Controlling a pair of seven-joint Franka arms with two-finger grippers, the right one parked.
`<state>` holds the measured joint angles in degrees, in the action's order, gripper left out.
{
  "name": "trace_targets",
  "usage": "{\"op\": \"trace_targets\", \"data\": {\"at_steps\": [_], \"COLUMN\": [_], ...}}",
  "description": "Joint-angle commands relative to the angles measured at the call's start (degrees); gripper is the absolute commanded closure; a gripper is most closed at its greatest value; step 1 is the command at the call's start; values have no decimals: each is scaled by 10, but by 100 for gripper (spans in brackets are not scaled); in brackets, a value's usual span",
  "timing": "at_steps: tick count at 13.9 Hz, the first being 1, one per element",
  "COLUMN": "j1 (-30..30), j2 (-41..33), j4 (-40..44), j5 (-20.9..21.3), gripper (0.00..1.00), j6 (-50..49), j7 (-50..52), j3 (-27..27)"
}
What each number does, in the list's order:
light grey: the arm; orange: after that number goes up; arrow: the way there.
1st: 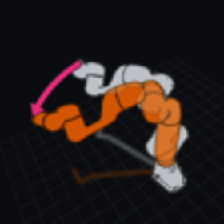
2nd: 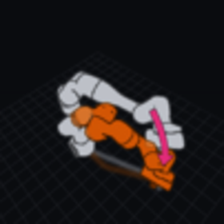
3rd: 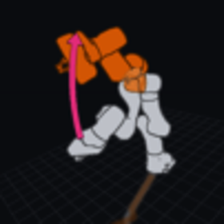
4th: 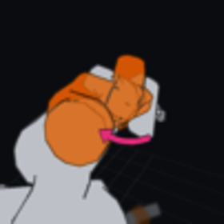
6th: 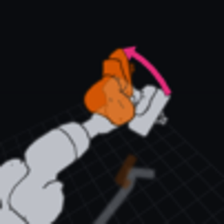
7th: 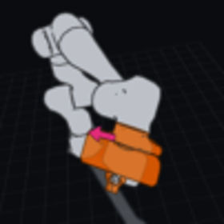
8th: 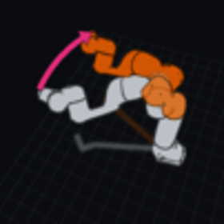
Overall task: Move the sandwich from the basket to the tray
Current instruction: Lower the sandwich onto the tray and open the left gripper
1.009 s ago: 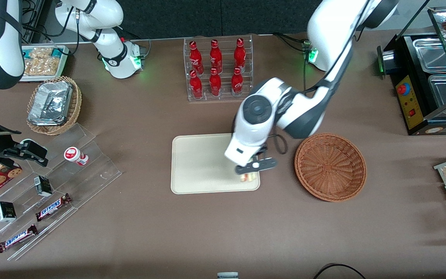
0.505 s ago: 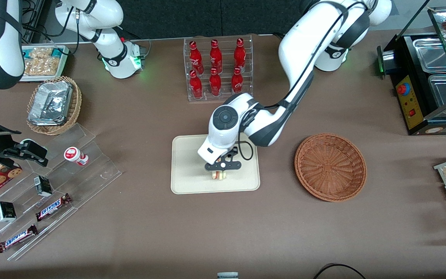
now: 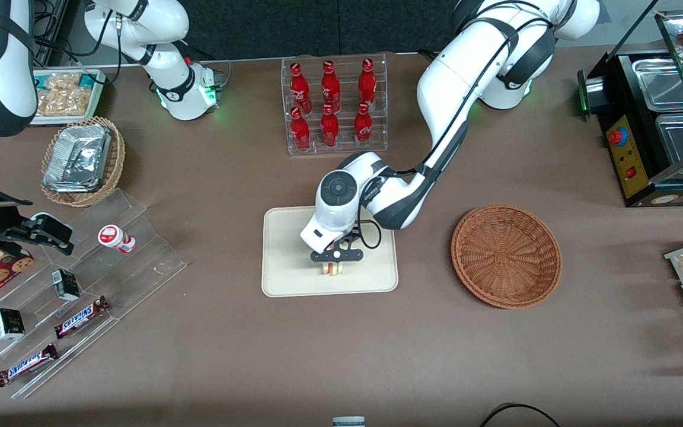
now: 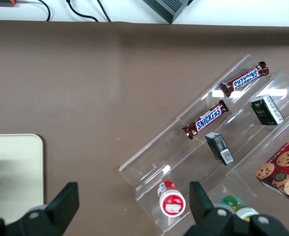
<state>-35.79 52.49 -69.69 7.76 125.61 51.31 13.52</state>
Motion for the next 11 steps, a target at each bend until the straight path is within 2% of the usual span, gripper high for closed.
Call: {"op": "trace_targets", "data": {"at_steps": [1, 4, 6, 8, 10, 11], "j1": [12, 50, 98, 135, 203, 228], "j2": [-31, -96, -148, -197, -271, -303], "j4": [14, 13, 4, -10, -84, -124], "j5": [0, -33, -43, -64, -98, -100], "gripper": [0, 0, 0, 0, 1, 1], "j6": [-19, -78, -130, -214, -234, -234], "j7": [14, 6, -10, -96, -166, -196], "j3": [-5, -4, -1, -2, -2, -2]}}
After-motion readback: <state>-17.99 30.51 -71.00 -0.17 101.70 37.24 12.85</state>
